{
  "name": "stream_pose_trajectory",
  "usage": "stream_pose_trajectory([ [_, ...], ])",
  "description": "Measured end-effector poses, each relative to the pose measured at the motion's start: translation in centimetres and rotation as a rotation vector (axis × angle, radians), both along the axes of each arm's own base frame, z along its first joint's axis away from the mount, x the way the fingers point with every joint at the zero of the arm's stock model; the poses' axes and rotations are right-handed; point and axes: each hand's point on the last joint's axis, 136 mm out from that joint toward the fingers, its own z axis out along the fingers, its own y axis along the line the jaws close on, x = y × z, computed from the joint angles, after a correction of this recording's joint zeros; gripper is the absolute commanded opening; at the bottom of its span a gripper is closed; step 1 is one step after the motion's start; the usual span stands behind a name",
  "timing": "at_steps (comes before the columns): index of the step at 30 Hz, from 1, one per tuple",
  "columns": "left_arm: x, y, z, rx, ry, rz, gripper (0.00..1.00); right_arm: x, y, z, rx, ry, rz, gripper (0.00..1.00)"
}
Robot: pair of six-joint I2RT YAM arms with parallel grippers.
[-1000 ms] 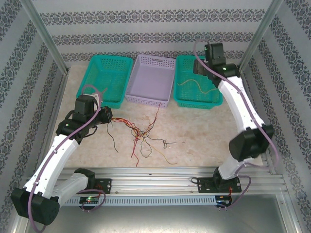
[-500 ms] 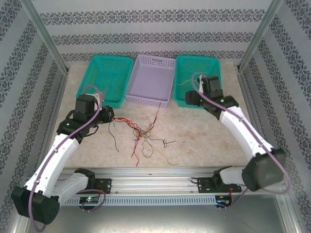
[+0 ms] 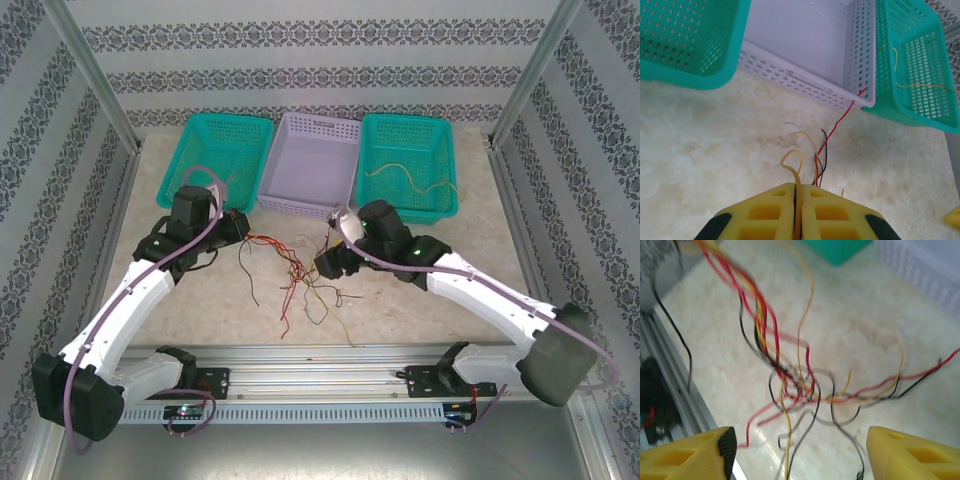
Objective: Untangle the cables
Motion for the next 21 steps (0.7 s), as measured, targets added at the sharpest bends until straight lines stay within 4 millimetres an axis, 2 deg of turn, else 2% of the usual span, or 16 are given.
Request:
stream_pose_trajectory([
  [4, 0.7, 0.1, 1.5, -0.002, -0.035, 0.012, 0.00, -1.2, 0.3, -4.0, -0.098, 0.085, 0.028, 0.68],
  [10, 1.2, 0.8, 2.2, 0.027, -0.062, 0.051, 0.00, -2.9, 0.5, -7.2, -0.164, 0.148, 0.065, 0.65],
  [21, 2.0, 1.8, 3.2, 0.073, -0.098, 0.097, 0.00, -6.4, 0.2, -10.4, -0.167, 0.264, 0.148, 0.59],
])
